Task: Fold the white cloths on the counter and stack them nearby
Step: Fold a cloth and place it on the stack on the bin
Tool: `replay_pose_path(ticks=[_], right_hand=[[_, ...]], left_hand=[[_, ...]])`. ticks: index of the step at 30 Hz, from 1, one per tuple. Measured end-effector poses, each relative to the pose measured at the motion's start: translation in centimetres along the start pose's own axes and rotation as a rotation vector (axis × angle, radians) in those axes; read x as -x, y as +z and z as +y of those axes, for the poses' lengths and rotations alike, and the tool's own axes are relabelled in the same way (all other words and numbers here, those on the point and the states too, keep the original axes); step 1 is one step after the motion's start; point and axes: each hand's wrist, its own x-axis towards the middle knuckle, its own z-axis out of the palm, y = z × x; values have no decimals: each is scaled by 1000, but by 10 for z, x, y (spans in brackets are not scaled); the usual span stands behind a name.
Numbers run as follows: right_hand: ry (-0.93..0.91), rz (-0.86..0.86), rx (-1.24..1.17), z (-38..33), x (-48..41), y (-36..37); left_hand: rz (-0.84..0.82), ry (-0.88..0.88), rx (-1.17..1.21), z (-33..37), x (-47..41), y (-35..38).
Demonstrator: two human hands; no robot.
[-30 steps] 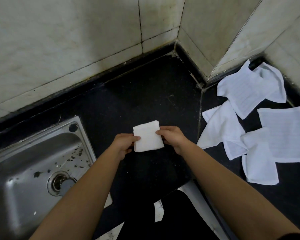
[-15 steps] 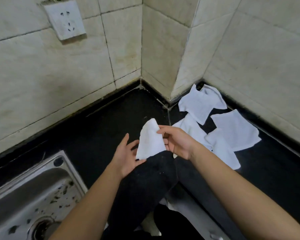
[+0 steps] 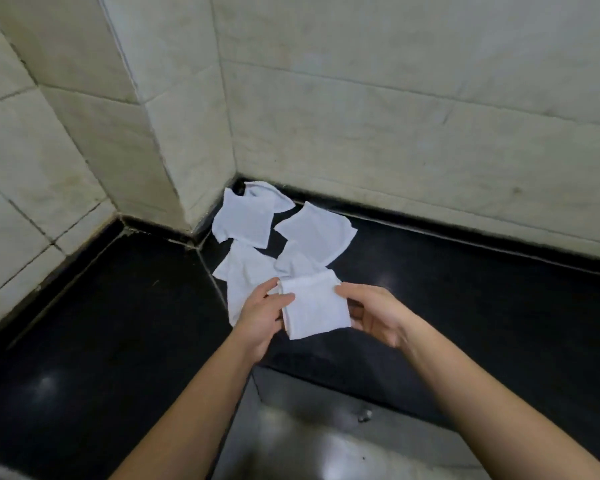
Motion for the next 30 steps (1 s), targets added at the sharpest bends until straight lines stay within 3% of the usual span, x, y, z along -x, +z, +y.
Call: replay_pose_path(ticks=[6, 10, 18, 30], right_hand=[[-87, 15, -226, -4, 69, -112], [-215, 68, -277, 13, 144, -242], [-346, 408, -401, 71, 309, -492], [-491, 1022, -265, 59, 433, -683]], left_hand=[[-70, 161, -278, 3, 17, 131], [-203, 182, -358, -44, 28, 267], [-560, 163, -552, -178, 65, 540], [-916, 188, -594, -253, 93, 814]])
